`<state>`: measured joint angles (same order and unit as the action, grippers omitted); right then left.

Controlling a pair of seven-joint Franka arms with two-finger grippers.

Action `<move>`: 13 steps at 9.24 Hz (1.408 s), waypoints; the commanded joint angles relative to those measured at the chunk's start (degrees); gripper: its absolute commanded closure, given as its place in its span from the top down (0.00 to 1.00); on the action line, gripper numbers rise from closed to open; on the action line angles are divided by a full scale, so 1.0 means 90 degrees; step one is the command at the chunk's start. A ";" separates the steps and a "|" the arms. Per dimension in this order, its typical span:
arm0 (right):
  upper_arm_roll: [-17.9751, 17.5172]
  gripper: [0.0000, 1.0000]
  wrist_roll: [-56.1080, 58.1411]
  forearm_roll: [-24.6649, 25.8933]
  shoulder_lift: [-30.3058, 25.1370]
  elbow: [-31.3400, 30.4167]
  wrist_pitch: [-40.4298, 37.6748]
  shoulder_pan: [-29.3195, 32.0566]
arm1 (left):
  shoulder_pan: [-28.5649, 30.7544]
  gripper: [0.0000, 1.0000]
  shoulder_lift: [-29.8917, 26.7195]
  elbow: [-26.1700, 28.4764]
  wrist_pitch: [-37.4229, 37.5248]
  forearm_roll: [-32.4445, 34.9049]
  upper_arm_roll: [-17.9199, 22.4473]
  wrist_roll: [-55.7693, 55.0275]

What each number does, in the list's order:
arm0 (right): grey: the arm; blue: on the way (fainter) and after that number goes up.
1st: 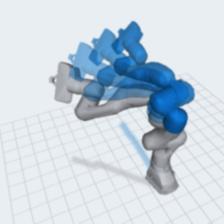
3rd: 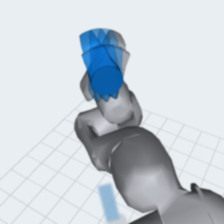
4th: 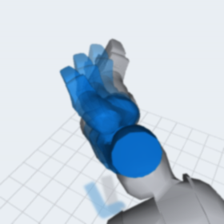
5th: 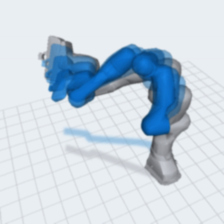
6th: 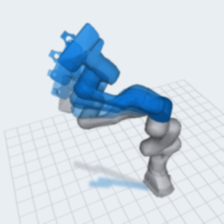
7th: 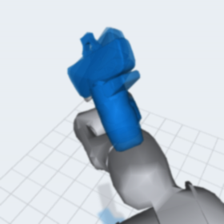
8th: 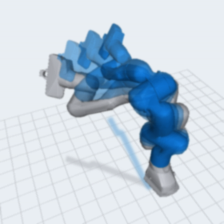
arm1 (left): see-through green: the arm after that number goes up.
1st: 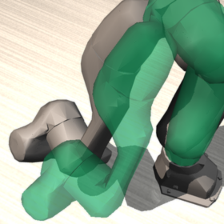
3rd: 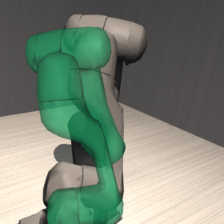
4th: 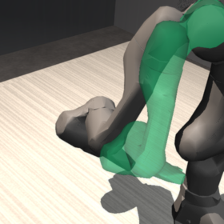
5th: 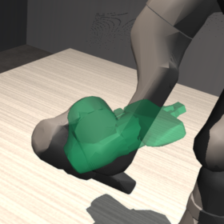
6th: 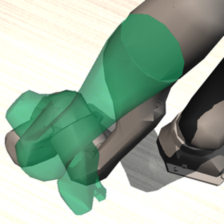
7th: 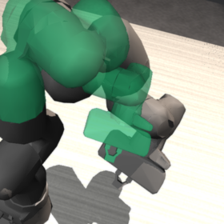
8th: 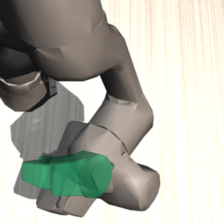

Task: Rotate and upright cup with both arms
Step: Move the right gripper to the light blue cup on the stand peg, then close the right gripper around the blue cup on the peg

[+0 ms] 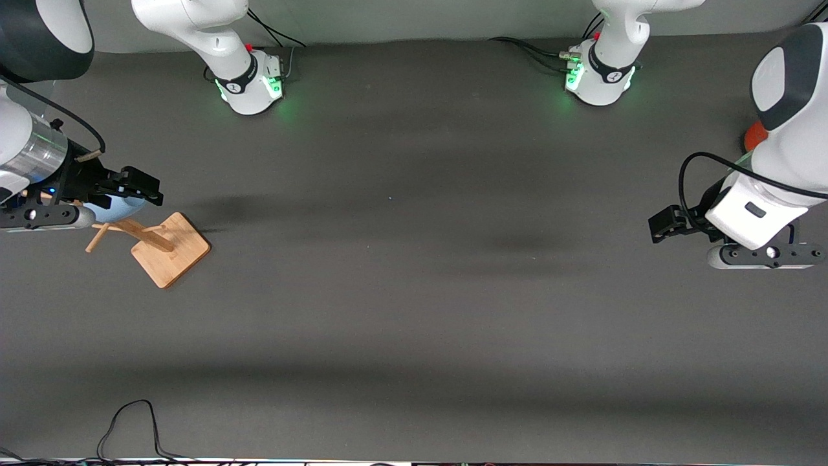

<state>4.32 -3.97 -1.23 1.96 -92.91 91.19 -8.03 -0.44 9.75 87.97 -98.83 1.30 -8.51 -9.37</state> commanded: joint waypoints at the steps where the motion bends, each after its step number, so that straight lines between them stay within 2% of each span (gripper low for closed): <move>1: 0.0038 1.00 -0.0454 0.0088 0.0114 0.0361 -0.0113 -0.0006 | -0.0078 1.00 -0.0019 -0.0038 0.0092 -0.0008 0.0056 -0.0101; 2: 0.0048 1.00 -0.1095 0.0098 0.0162 0.0343 -0.0152 0.0023 | -0.0097 1.00 -0.0019 -0.0048 0.0063 -0.0008 0.0056 -0.0101; 3: 0.0222 1.00 -0.1421 0.0011 0.0327 0.0372 -0.0220 0.0071 | -0.0184 1.00 -0.0019 -0.0038 0.0073 0.0002 0.0056 -0.0179; 4: 0.0272 1.00 -0.2023 -0.0358 0.0387 0.0488 -0.0221 0.0072 | -0.0234 1.00 -0.0019 -0.0038 0.0082 0.0012 0.0056 -0.0344; 8: 0.0359 1.00 -0.5305 -0.0381 0.0397 0.0568 -0.0240 0.0101 | -0.0214 1.00 -0.0028 -0.0038 0.0112 0.0021 0.0056 -0.0384; 10: 0.0904 1.00 -0.5350 -0.0458 0.0474 0.0567 -0.0687 0.0130 | -0.0195 1.00 -0.0028 -0.0038 0.0131 0.0021 0.0056 -0.0365; 12: 0.1471 1.00 -0.5437 -0.1265 0.0728 0.0695 -0.1148 0.0363 | -0.0205 1.00 -0.0028 -0.0038 0.0219 0.0021 0.0056 -0.0375; 13: 0.1551 1.00 -0.5728 -0.1308 0.0816 0.0695 -0.1158 0.0374 | -0.0205 1.00 -0.0038 -0.0038 0.0306 0.0021 0.0056 -0.0384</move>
<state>17.37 -51.82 -10.92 6.79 -89.13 82.52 -4.94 -1.69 9.75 87.98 -97.79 1.31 -8.40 -11.89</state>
